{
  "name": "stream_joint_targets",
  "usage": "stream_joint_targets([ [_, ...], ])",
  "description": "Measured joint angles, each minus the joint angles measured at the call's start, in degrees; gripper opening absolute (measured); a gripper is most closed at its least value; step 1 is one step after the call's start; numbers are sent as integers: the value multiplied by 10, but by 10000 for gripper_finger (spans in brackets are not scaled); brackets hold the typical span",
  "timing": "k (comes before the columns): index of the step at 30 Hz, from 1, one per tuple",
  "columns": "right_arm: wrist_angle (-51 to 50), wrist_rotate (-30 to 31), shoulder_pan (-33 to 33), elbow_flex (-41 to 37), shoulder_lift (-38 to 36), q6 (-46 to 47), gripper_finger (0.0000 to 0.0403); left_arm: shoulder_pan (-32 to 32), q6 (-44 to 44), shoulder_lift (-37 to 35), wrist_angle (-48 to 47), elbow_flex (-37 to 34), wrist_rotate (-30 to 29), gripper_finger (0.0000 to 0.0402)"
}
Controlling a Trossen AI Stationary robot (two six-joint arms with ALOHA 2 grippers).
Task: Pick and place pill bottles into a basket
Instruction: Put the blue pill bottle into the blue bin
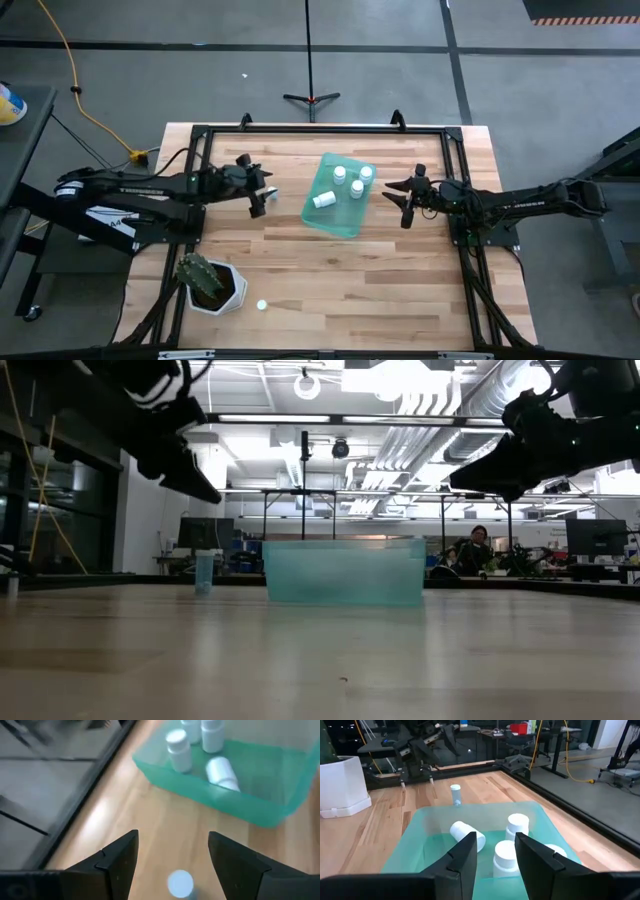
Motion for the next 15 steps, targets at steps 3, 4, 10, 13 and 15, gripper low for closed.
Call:
stream_joint_targets([
  [3,-7,0,0,0,0,4,124,35,-8,20,-2,0,78,276],
  [4,-7,0,0,0,0,4,124,46,-10,27,-1,0,100,275],
  [10,-7,0,0,0,0,3,124,87,-11,76,-4,0,142,275],
  [13,-7,0,0,0,0,2,124,98,-10,93,-4,0,143,275],
  [15,-7,0,0,0,0,2,124,102,-10,101,-4,0,143,276],
])
